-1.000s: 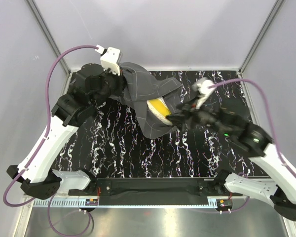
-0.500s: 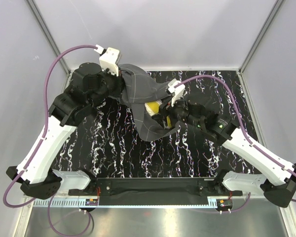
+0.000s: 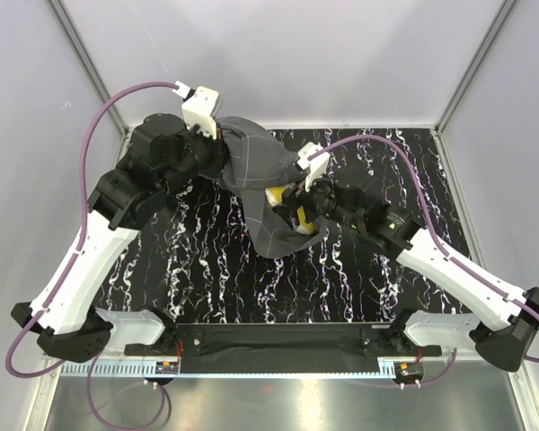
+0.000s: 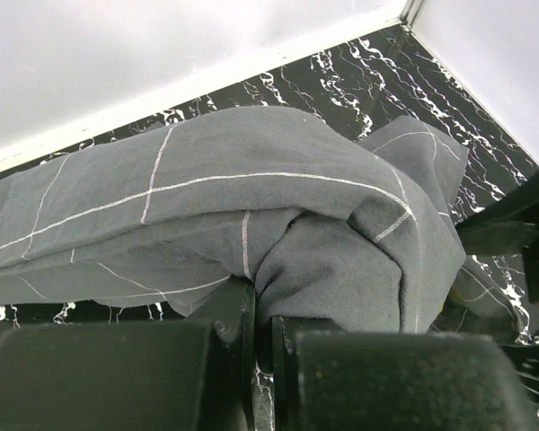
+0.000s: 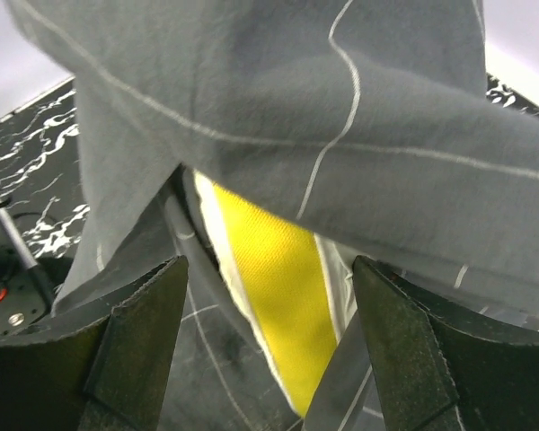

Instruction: Remove the pillowcase from the pillow

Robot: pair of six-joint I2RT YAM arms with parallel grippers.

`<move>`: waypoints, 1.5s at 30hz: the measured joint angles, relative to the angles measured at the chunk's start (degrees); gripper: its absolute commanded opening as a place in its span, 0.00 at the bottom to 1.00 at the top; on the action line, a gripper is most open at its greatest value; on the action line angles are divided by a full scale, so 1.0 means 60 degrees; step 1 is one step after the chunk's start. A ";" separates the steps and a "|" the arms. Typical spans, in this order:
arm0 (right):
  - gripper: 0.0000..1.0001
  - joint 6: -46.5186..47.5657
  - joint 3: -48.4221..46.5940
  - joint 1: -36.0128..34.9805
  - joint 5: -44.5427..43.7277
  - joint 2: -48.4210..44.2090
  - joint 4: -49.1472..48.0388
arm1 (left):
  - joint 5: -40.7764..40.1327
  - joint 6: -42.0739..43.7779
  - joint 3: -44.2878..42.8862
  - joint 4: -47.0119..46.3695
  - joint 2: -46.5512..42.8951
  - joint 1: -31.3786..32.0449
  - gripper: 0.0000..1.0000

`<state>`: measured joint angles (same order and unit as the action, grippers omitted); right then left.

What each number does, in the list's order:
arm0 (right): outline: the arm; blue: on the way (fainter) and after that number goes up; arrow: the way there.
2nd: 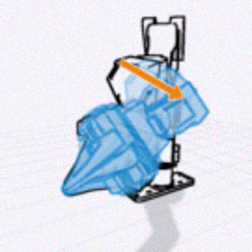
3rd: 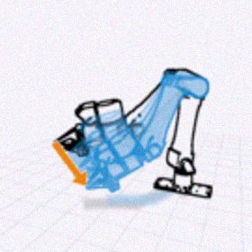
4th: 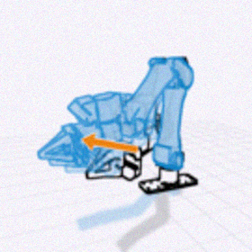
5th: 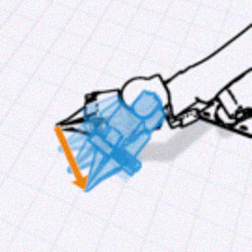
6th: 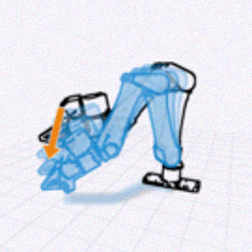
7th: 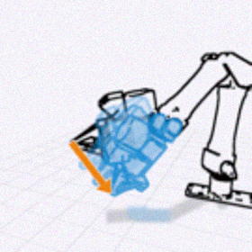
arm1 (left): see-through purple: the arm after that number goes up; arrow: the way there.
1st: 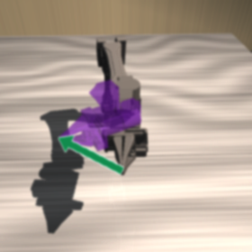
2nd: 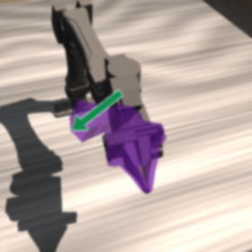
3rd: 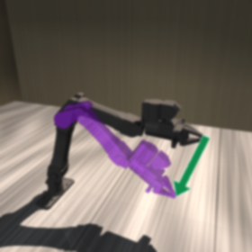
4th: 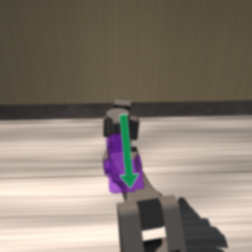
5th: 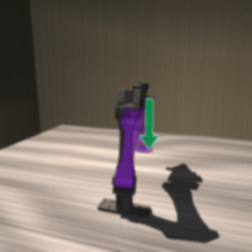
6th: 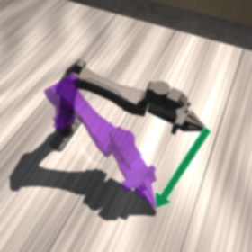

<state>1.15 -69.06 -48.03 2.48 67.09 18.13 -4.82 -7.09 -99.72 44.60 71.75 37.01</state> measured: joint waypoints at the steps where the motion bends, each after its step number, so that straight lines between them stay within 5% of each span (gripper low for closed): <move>1: 0.82 0.0044 0.0018 0.0000 -0.0062 0.0036 -0.0066 | 0.0026 0.0000 0.0000 0.0007 0.0000 0.0000 0.00; 23: 0.82 0.0423 0.0186 -0.0004 -0.0670 0.0929 -0.1282 | 0.0142 0.0000 0.0000 0.0353 -0.0095 -0.0066 0.00; 30: 0.38 0.0463 0.0142 -0.0142 -0.0495 0.1545 -0.1683 | 0.0361 0.0004 0.0000 0.0430 -0.0091 -0.0098 0.00; 31: 0.08 0.0448 0.0142 -0.0175 -0.0503 0.1555 -0.1708 | 0.0372 0.0007 0.0000 0.0426 -0.0091 -0.0098 0.00; 32: 0.00 0.0503 0.0142 -0.0193 -0.0514 0.1555 -0.1716 | 0.0382 0.0007 0.0000 0.0419 -0.0091 -0.0098 0.00; 45: 0.00 0.0226 0.0696 -0.0324 -0.1067 0.0127 -0.1512 | 0.0685 -0.0725 0.0605 -0.0426 -0.0211 -0.0572 0.00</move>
<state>2.50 -64.88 -49.98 -3.92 67.85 9.06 -0.71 -11.44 -96.09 42.04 70.48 33.58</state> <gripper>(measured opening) 0.053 0.047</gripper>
